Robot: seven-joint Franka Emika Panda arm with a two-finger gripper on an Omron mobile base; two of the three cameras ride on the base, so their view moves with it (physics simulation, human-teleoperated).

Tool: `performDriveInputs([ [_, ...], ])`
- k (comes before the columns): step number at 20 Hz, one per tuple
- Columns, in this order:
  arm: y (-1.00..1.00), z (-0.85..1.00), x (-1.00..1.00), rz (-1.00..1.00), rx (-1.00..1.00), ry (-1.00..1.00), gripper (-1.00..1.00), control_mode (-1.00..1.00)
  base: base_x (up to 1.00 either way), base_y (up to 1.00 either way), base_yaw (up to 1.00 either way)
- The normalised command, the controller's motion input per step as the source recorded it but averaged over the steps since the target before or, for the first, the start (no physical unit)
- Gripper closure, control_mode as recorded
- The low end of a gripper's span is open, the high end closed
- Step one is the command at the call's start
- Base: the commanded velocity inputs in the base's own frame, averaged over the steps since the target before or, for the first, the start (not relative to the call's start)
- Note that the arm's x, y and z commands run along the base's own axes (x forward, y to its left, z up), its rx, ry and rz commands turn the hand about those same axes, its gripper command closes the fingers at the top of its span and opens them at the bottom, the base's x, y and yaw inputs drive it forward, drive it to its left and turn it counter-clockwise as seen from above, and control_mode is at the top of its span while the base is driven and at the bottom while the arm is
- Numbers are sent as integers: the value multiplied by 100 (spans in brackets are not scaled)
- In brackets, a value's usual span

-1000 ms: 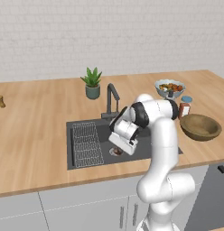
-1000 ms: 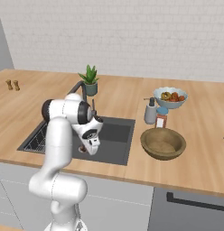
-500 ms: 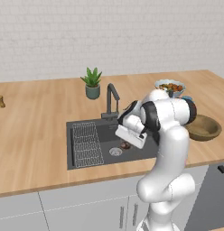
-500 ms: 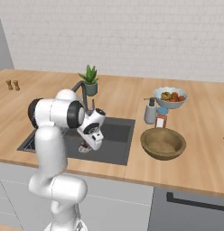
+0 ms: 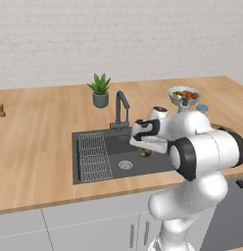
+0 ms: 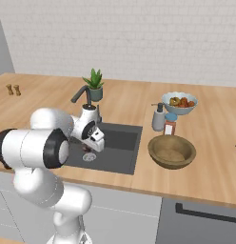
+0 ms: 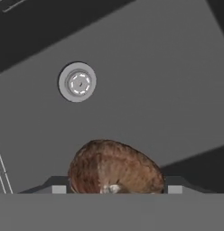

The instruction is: Pick the mushroom from the sink and place it in the bowl. Then pick the bowl and place it in the microwave. Then close the microwave door and press the start button.

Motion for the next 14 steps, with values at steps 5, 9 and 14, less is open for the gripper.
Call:
performDriveInputs([
  [5,-49,100,-25,6,-14,-5,100,-100,0,0,0],
  [9,-66,100,-34,6,-7,-1,100,-100,0,0,0],
  [14,-77,100,-27,2,-1,0,100,-100,0,0,0],
])
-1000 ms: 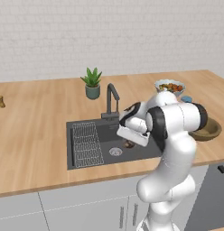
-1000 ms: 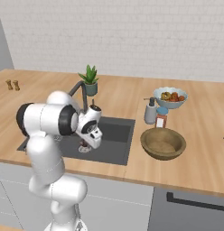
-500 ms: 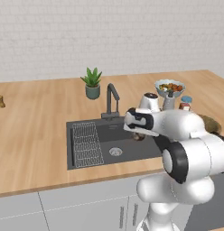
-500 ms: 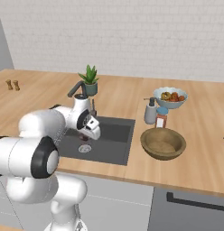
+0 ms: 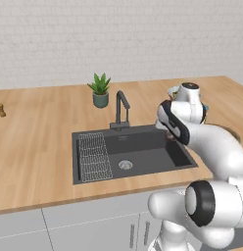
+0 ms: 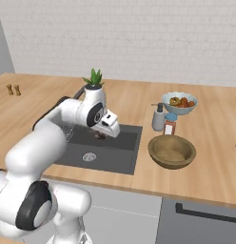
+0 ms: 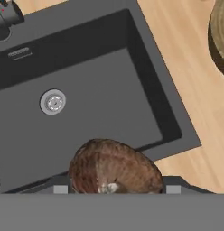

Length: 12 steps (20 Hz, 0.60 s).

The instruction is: Pick the mushroom from the sink and place it in the bowl. Then pick the bowl and place it in the microwave. Then close the microwave door and press the start button.

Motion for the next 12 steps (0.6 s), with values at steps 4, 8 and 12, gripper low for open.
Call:
performDriveInputs([
  [4,-96,67,-1,0,0,0,100,-100,0,0,0],
  [8,-100,8,0,0,-3,0,100,-100,0,0,0],
  [12,-100,0,0,2,-3,2,100,-100,0,0,0],
])
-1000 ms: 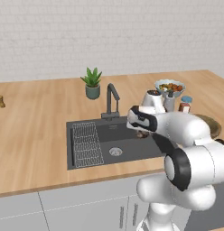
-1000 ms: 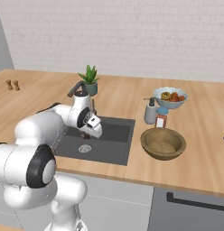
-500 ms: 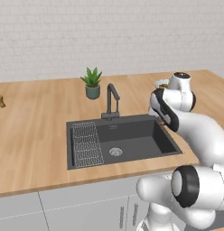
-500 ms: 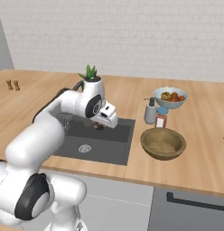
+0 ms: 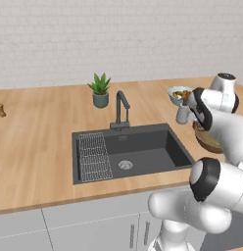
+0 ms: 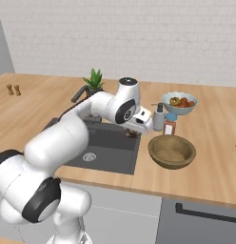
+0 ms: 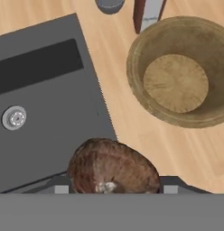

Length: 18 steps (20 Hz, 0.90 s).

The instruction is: Pick the mushroom from the sink and place it in the bowl. Then pick the bowl and place it in the microwave. Then close the microwave door and press the start button.

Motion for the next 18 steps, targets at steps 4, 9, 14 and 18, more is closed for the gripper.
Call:
performDriveInputs([
  [4,-100,-6,1,8,-1,0,100,-100,0,0,0],
  [9,-96,-45,0,8,-5,0,100,-100,0,0,0],
  [14,-53,-65,29,3,-14,0,100,-100,0,0,0],
  [18,-15,-44,51,1,-11,0,100,-100,0,0,0],
])
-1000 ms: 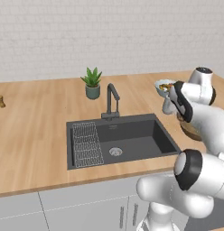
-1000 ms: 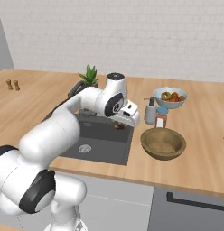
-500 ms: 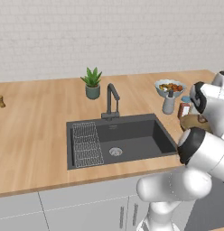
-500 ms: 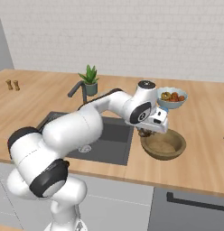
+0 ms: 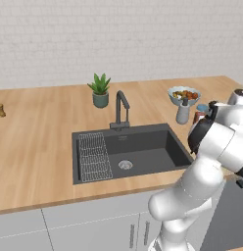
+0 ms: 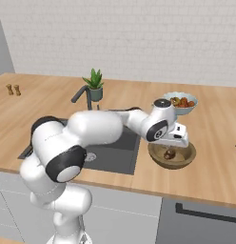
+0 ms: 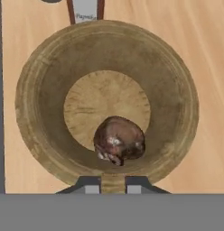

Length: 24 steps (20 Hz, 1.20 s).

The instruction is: Pick the mushroom from the sink and place it in the bowl. Then pick the bowl and place it in the microwave. Then close the microwave door and press the start button.

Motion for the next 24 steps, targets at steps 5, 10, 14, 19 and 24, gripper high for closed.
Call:
performDriveInputs([
  [5,-22,-46,37,2,-5,0,100,-100,0,0,0],
  [10,-6,20,-9,0,0,-11,-100,-100,0,0,0],
  [14,87,51,-26,0,-16,-5,-100,-100,0,0,0],
  [19,100,-19,-6,1,-30,10,-100,-100,0,0,0],
  [24,34,-17,0,0,-18,17,-100,-100,0,0,0],
])
